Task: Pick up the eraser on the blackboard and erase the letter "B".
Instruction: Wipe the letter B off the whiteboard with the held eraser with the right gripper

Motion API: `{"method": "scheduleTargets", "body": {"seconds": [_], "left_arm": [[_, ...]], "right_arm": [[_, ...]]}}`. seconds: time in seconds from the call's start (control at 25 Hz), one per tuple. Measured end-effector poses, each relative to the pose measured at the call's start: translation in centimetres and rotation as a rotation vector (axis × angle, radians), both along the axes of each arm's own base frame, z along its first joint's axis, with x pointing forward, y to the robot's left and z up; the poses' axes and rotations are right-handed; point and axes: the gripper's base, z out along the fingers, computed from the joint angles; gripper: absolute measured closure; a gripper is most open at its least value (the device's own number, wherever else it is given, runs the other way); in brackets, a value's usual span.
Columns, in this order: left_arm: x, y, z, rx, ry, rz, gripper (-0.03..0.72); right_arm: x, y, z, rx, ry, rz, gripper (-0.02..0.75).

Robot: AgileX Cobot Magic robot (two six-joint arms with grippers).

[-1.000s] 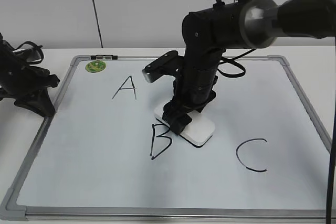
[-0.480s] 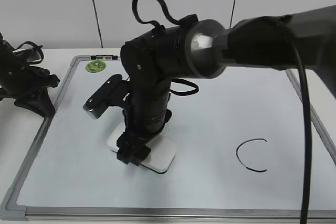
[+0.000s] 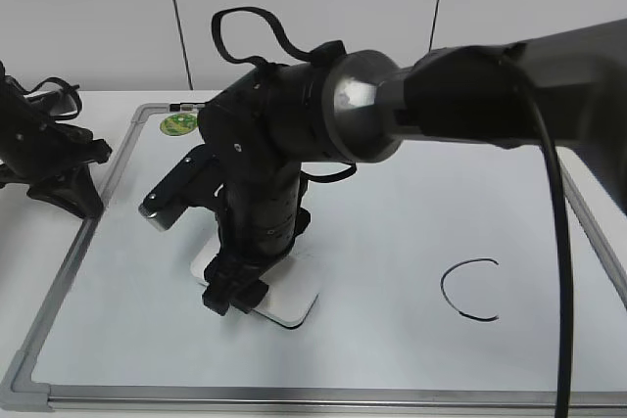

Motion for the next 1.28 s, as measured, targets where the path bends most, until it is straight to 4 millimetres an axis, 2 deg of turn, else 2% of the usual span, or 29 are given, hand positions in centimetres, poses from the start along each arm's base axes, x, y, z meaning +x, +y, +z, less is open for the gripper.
{"method": "scheduleTargets", "body": {"seconds": [0.2,0.64,0.92,1.04,1.16,1.28], "left_arm": [[0.0,0.0,0.0,0.000,0.000,0.000,0.656],[0.0,0.0,0.0,0.000,0.000,0.000,0.656],[0.0,0.0,0.0,0.000,0.000,0.000,0.656],[0.0,0.0,0.0,0.000,0.000,0.000,0.656],[0.0,0.0,0.0,0.000,0.000,0.000,0.656],[0.0,0.0,0.0,0.000,0.000,0.000,0.656]], "right_arm": [[1.5,-1.3,0.0,0.030,-0.001,-0.081,0.210],[6.7,-7.3,0.0,0.045,-0.026,-0.257,0.210],[6.9,-9.3,1.0,-0.034,-0.018,-0.272,0.210],[6.7,-10.3,2.4,-0.049,-0.007,-0.293,0.210],[6.8,-11.9,5.1,0.002,-0.011,-0.352,0.210],[6.9,-14.8,6.7,0.047,-0.003,-0.438,0.210]]}}
